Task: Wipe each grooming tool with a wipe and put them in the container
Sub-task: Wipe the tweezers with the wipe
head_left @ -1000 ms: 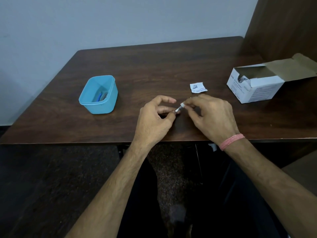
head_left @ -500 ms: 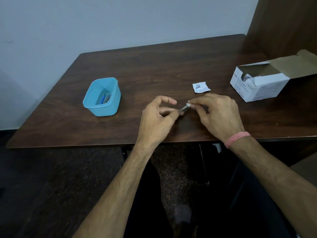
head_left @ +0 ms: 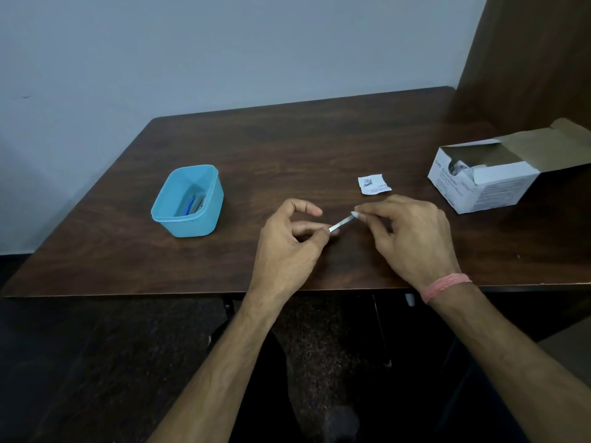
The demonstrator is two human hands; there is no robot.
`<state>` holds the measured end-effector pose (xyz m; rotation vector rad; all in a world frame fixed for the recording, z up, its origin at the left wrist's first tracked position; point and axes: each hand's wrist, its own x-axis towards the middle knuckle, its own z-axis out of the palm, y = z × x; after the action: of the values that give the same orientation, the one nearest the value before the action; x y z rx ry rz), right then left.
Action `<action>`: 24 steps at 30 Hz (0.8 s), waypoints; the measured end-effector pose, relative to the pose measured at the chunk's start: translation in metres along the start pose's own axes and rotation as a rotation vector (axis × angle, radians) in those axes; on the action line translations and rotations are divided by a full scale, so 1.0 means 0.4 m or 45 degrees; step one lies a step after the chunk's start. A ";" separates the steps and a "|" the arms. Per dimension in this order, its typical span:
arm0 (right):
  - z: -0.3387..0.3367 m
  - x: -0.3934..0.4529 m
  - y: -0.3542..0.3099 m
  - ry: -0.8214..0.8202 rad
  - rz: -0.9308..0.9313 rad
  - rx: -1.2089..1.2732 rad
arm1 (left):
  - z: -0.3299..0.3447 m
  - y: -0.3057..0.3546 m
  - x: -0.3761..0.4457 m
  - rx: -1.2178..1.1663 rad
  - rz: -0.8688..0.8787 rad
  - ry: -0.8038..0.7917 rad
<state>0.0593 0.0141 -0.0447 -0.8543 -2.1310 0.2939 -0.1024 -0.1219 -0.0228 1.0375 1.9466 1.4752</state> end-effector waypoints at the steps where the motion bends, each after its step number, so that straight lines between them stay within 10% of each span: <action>1: 0.002 0.001 0.001 0.017 0.047 -0.002 | -0.001 0.001 -0.002 -0.001 -0.003 -0.001; 6: -0.009 0.007 0.004 0.042 0.129 0.006 | -0.003 0.011 -0.006 -0.027 -0.009 -0.006; 12: -0.008 -0.028 -0.026 -0.183 -0.481 -0.029 | -0.010 0.001 -0.010 -0.033 0.028 -0.030; 24: -0.006 -0.006 -0.016 0.061 -0.064 -0.062 | -0.013 -0.005 -0.002 -0.149 0.042 0.078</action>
<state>0.0591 0.0076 -0.0415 -0.8266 -2.1189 0.1945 -0.1064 -0.1259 -0.0233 0.9879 1.8676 1.6365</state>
